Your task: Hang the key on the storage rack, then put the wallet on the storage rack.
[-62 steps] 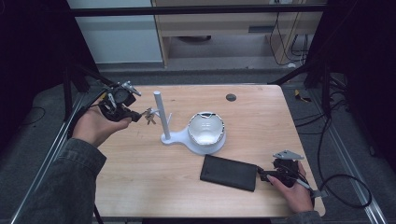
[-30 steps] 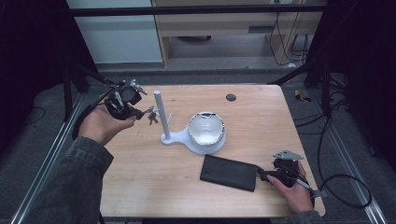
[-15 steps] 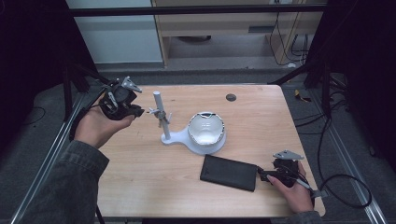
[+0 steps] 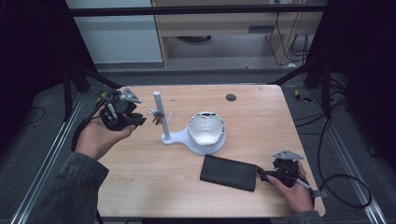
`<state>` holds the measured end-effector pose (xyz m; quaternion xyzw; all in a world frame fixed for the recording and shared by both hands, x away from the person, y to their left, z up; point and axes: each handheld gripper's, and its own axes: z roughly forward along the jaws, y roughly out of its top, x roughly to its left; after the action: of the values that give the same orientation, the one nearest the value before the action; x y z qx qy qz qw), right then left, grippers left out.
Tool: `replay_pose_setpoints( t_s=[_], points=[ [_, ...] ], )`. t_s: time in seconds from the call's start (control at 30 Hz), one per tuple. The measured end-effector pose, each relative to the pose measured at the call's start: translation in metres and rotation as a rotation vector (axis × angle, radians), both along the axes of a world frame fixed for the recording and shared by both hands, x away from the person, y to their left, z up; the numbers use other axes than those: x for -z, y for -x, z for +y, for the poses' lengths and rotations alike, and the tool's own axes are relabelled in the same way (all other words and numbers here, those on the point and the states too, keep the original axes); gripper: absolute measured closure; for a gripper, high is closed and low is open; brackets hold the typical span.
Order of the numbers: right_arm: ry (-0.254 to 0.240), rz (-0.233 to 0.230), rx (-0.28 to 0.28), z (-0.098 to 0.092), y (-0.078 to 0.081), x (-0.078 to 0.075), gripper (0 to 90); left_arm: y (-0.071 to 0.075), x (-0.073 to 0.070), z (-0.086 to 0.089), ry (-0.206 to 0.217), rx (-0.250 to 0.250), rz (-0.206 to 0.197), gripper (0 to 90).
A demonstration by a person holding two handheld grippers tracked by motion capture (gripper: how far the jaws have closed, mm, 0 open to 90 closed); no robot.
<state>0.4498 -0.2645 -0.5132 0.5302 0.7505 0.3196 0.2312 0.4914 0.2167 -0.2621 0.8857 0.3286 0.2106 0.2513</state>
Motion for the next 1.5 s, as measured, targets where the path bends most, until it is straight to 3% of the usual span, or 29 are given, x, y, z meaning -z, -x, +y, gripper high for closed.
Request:
replay_pose_setpoints(
  t_s=[0.17, 0.27, 0.5, 0.53, 0.6, 0.63, 0.83, 1.0, 1.13, 1.17, 1.2, 1.23, 1.4, 1.43, 1.5],
  points=[
    [-0.006, 0.002, 0.002, 0.0, 0.0, 0.0, 1.7, 0.013, 0.014, -0.003, 0.032, 0.039, 0.006, 81.8],
    [-0.006, 0.002, 0.001, 0.0, 0.0, 0.0, 1.7, 0.017, 0.021, -0.005, 0.029, 0.056, 0.008, 83.8],
    [-0.011, 0.004, -0.001, 0.0, 0.0, 0.0, 1.9, 0.032, 0.058, -0.021, 0.097, 0.117, 0.025, 87.5],
    [-0.011, 0.004, -0.001, 0.0, 0.0, 0.0, 1.9, 0.032, 0.058, -0.021, 0.097, 0.117, 0.025, 87.8],
    [-0.002, 0.007, -0.016, -0.001, -0.001, -0.002, 6.5, 0.035, 0.072, -0.026, 0.124, 0.142, 0.038, 89.0],
    [-0.002, 0.007, -0.016, -0.001, -0.001, -0.002, 6.5, 0.035, 0.072, -0.026, 0.124, 0.142, 0.038, 89.3],
    [0.01, -0.047, -0.008, 0.0, 0.006, -0.012, 6.0, 0.039, 0.109, -0.04, 0.16, 0.181, 0.068, 89.9],
    [0.013, -0.062, -0.005, 0.002, 0.009, -0.016, 6.1, 0.041, 0.122, -0.047, 0.168, 0.204, 0.073, 89.9],
    [0.015, -0.077, -0.001, 0.003, 0.009, -0.019, 6.6, 0.04, 0.138, -0.06, 0.193, 0.237, 0.076, 90.0],
    [0.017, -0.086, -0.005, 0.003, 0.01, -0.02, 6.7, 0.038, 0.15, -0.071, 0.202, 0.256, 0.09, 89.9],
    [0.015, -0.084, -0.004, 0.003, 0.011, -0.02, 6.7, 0.037, 0.156, -0.076, 0.198, 0.266, 0.105, 90.0],
    [0.015, -0.085, -0.002, 0.003, 0.011, -0.02, 6.7, 0.036, 0.161, -0.082, 0.147, 0.291, 0.124, 89.9],
    [0.002, -0.093, -0.005, 0.002, 0.012, -0.022, 6.7, 0.038, 0.168, -0.091, 0.136, 0.304, 0.129, 89.9],
    [0.003, -0.092, -0.012, 0.002, 0.011, -0.022, 6.3, 0.041, 0.173, -0.094, 0.105, 0.307, 0.126, 89.9],
    [0.002, -0.086, -0.022, 0.003, 0.011, -0.022, 5.9, 0.042, 0.176, -0.096, 0.11, 0.312, 0.134, 89.9]
  ],
)
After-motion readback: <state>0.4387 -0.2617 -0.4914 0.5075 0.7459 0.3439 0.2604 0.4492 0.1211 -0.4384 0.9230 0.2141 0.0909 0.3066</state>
